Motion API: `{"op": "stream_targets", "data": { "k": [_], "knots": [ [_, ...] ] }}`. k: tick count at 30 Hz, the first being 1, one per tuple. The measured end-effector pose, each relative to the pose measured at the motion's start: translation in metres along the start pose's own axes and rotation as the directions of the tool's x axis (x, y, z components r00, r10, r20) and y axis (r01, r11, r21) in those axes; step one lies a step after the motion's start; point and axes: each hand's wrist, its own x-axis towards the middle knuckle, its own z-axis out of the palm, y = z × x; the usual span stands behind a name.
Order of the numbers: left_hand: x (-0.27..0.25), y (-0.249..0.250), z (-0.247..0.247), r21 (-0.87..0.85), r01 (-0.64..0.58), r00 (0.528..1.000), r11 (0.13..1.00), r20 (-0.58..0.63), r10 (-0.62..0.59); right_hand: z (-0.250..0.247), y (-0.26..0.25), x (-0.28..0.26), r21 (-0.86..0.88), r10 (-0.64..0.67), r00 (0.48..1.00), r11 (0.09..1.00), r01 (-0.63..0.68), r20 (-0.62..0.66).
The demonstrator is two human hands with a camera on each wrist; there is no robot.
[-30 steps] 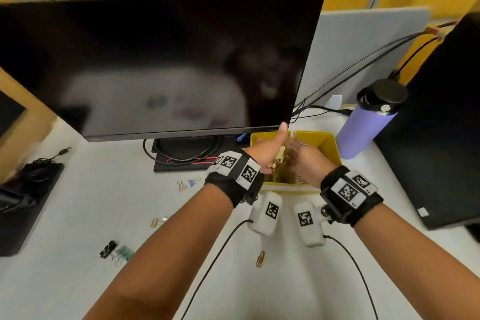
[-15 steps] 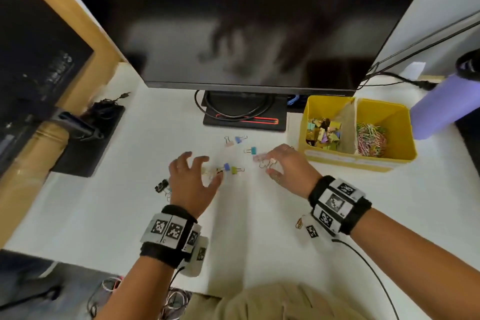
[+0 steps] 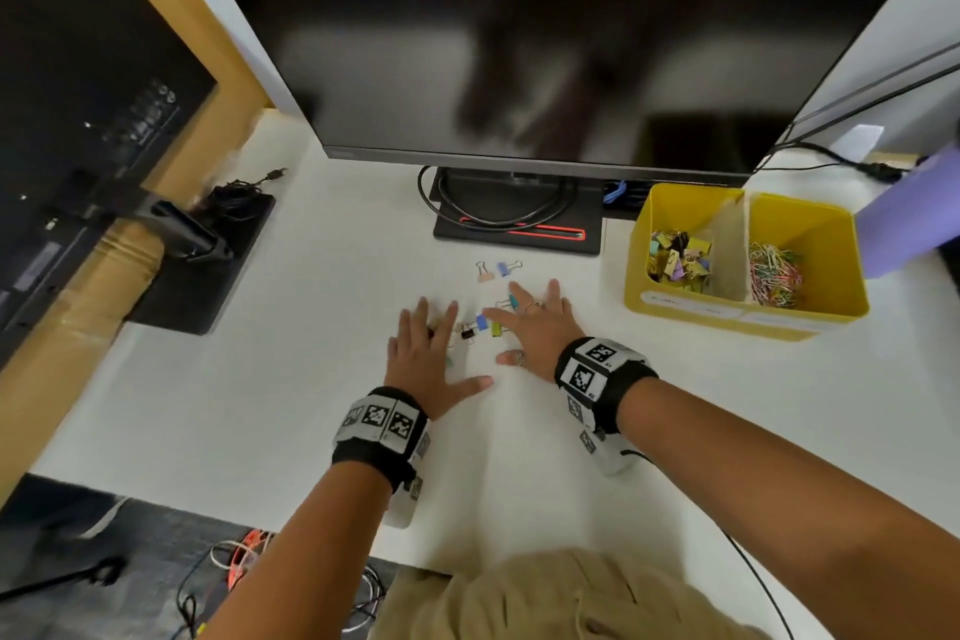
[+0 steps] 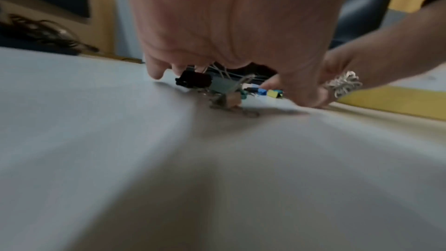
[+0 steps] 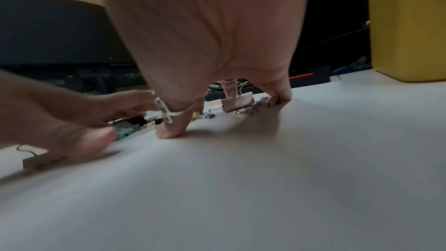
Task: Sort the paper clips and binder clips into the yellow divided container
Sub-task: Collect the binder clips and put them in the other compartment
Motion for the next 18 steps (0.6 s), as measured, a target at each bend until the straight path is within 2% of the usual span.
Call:
{"op": "stream_targets", "data": {
  "k": [2,5,9,13,16,18],
  "knots": [
    [0.010,0.006,0.001,0.108,-0.065,0.998,0.992,0.012,0.064,-0.004,0.003,-0.003,-0.012,-0.022,1.000,1.000,0.022,0.000],
    [0.015,0.014,-0.001,0.246,-0.096,0.994,0.964,-0.032,0.108,-0.003,0.012,-0.003,-0.060,-0.053,0.998,0.997,0.052,-0.014],
    [0.017,0.023,-0.002,0.291,-0.108,0.989,0.951,-0.062,0.132,-0.005,0.018,-0.014,-0.014,-0.053,0.995,0.999,0.052,-0.087],
    [0.027,0.026,-0.003,0.416,-0.219,0.975,0.883,0.056,0.215,-0.011,0.020,-0.018,0.011,-0.044,0.988,0.999,0.046,-0.147],
    [0.030,0.034,-0.007,0.461,-0.241,0.970,0.854,0.096,0.222,-0.009,0.023,-0.012,-0.001,-0.048,0.988,0.999,0.048,-0.149],
    [0.030,0.041,-0.010,0.424,-0.201,0.979,0.883,0.095,0.177,-0.009,0.023,-0.010,0.078,-0.032,0.987,0.996,0.044,-0.155]
  ]
}}
